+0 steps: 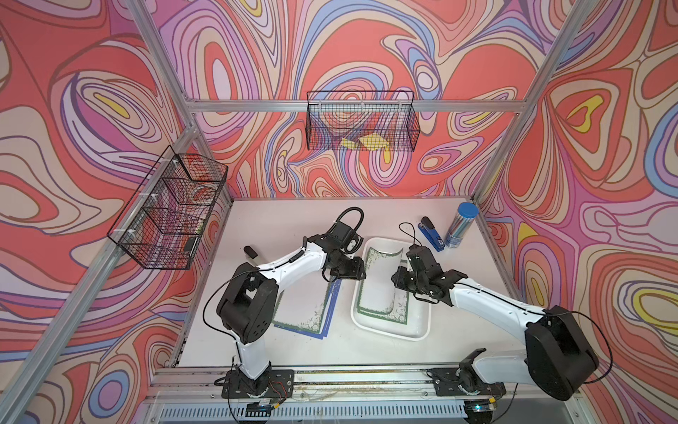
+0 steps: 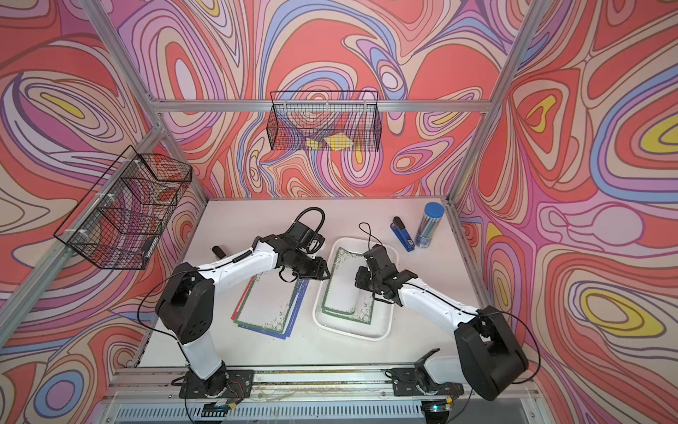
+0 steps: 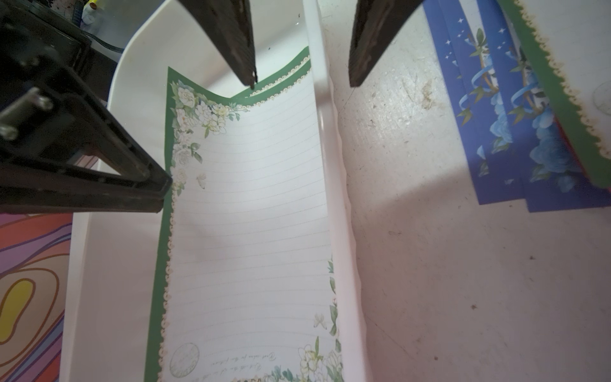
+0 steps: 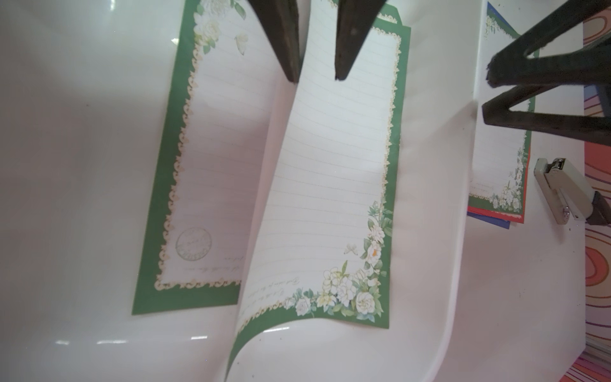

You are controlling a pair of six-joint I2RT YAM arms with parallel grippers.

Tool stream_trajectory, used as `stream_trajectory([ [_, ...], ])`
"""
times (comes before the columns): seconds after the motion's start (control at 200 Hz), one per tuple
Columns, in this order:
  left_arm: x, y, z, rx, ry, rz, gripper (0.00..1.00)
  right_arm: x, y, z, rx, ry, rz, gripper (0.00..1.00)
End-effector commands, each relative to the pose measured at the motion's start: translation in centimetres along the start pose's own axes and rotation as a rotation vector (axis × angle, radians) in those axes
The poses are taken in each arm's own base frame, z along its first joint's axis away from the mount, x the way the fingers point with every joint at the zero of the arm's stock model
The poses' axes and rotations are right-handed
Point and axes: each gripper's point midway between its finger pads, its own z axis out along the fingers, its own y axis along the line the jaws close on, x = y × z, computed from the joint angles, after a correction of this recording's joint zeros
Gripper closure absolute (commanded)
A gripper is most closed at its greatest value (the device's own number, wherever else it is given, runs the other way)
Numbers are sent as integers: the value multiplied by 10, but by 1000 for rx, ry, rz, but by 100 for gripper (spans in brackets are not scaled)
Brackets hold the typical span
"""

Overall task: Take out the stationery paper from the storage box
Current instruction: Pick up the stationery paper from the storage box.

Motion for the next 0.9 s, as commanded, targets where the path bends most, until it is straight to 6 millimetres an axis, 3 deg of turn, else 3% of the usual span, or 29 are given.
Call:
stream_trajectory([
  [0.0,4,-2,3,-11,27,-12,51,10,-17,11,74,40,32,75],
  [0.371,3,-2,0,-20,29,1,51,29,-24,34,82,121,81,75],
  [0.731,5,-1,3,-21,37,-4,50,36,-46,33,157,114,95,75],
  [0.896,5,1,4,-28,40,-3,50,33,-57,26,214,81,96,67],
])
